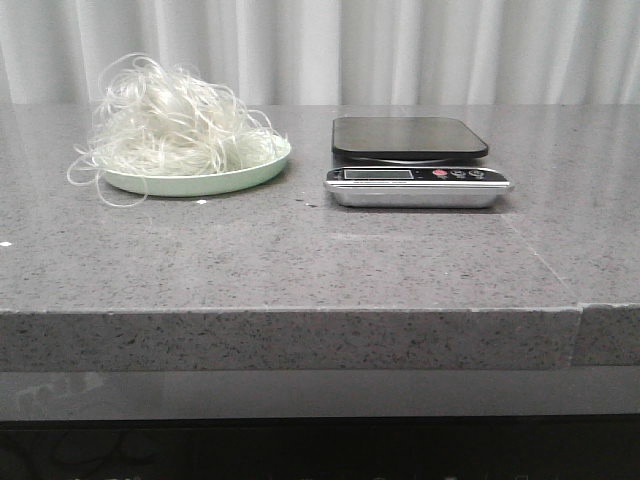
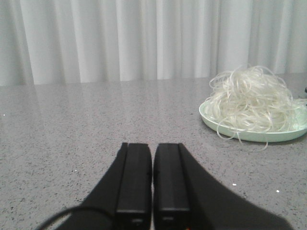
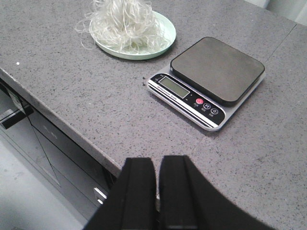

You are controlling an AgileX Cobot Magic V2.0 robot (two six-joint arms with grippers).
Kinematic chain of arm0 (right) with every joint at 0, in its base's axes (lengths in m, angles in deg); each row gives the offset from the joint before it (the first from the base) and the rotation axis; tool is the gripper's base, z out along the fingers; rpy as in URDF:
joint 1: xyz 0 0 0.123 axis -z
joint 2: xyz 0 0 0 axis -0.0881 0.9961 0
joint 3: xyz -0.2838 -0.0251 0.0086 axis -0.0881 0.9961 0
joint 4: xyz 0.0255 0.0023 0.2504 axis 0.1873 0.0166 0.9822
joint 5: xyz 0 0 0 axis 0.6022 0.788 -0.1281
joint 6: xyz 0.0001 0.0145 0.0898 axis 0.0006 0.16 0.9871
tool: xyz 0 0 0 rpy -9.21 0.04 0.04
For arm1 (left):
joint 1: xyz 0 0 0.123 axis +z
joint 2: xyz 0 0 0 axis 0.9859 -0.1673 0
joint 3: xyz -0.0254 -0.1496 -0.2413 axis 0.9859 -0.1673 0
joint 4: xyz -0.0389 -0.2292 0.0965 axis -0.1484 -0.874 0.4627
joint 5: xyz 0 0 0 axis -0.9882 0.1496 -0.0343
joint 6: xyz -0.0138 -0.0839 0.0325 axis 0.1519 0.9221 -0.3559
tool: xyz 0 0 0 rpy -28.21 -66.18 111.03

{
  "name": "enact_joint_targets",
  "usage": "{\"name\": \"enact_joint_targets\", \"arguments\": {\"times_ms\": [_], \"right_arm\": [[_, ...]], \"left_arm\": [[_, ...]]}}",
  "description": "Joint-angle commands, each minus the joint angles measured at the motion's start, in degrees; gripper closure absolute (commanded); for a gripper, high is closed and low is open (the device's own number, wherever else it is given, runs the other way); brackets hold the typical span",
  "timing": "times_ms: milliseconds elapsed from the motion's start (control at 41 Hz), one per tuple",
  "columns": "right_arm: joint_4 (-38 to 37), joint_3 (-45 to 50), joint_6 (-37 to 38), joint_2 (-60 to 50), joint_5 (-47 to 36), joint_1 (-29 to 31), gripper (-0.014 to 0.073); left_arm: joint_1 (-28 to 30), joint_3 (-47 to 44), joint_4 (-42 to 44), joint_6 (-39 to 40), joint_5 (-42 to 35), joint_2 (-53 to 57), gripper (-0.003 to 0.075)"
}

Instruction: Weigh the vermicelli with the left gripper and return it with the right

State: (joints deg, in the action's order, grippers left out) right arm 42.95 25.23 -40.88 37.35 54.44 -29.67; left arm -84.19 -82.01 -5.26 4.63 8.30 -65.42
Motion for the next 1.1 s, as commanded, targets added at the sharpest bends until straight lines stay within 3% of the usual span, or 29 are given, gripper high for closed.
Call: {"name": "enact_joint_targets", "arguments": {"times_ms": [0,1072], "right_arm": [[-0.75,-1.37,-0.23,0.12,-3.74,0.29,0.0396],[-0.75,-1.37,-0.23,0.12,-3.74,0.29,0.0396]], "left_arm": [[0.22,-0.29,-0.45,0.34,-5.21,1.16,0.0579],[0.10,-0.29,0.60,2.46,-7.04,1.27,0.0579]]}}
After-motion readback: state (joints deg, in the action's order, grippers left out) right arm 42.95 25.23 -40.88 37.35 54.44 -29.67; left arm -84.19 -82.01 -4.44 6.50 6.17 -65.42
